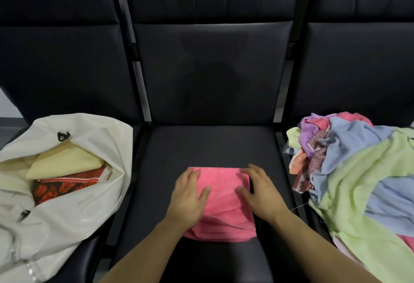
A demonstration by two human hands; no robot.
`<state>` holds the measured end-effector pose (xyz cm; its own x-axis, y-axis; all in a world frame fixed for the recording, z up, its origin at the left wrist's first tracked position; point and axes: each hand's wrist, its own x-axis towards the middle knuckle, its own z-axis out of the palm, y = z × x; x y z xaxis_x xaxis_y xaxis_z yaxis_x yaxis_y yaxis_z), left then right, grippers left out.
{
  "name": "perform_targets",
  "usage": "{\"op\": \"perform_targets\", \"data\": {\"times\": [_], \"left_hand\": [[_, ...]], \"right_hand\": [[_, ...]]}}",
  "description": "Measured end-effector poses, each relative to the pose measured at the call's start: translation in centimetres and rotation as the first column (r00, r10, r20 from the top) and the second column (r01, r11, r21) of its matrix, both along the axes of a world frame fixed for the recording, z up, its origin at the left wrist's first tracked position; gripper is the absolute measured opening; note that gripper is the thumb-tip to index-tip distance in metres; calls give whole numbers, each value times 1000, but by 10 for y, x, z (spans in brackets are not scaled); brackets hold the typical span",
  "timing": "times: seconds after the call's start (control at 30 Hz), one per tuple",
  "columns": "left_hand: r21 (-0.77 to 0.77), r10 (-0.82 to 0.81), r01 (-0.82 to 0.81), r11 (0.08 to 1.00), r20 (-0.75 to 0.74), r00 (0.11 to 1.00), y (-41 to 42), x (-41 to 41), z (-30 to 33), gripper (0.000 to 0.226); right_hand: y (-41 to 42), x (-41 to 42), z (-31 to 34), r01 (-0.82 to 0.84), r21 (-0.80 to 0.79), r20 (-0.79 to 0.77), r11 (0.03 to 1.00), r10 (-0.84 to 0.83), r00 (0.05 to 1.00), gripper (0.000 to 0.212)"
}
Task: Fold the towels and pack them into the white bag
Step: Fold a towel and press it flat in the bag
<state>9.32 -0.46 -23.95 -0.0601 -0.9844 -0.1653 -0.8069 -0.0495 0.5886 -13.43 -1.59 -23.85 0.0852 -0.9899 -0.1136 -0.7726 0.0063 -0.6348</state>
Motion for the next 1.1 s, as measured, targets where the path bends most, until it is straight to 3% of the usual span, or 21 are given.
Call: {"op": "perform_targets", "data": {"times": [0.1,0.2,0.3,0.4,0.47,0.53,0.6,0.63,0.7,0.77,0.83,0.93,1.03,1.1], "left_hand": [[74,-197,186,980,184,963,8,-12,-9,57],[10,-201,206,979,273,941,6,-9,-9,46],[68,-257,249,966,169,952,2,-1,-5,44],[135,-313,307,942,23,950,3,7,2,33],[168,-349,353,920,-56,936,2,13,5,26],[273,-415,429,861,-109,903,3,19,10,27],[396,-480,485,780,-121,869,7,22,19,21],[437,-485,489,755,-131,865,9,22,23,20],[406,-439,448,797,-120,890,10,21,26,35],[229,-375,367,902,-6,927,9,15,22,29],[153,-317,301,941,98,943,10,9,15,47],[350,-362,270,897,230,903,17,2,3,90],[343,-371,269,900,277,886,12,5,-1,96],[315,-317,217,924,313,895,6,8,1,97]], "right_hand": [[6,14,-12,-309,0,-143,951,306,941,45],[10,20,-17,-373,34,-221,927,371,902,44],[9,18,-15,-331,-2,-228,944,322,919,46],[8,15,-3,-309,28,-147,951,310,939,34],[5,8,11,-359,128,-141,924,375,916,22],[5,-4,24,-415,280,-11,866,435,900,16],[12,-12,34,-474,443,149,761,459,876,27],[15,-13,35,-481,493,158,725,469,869,39],[18,-9,32,-443,440,54,781,469,882,53],[17,0,18,-390,189,-154,901,420,894,46],[16,9,2,-388,1,-243,922,377,894,46],[18,13,-19,-461,44,-274,887,454,848,56],[25,14,-17,-428,193,-357,883,470,808,80],[32,26,-5,-364,152,-488,919,390,781,83]]}}
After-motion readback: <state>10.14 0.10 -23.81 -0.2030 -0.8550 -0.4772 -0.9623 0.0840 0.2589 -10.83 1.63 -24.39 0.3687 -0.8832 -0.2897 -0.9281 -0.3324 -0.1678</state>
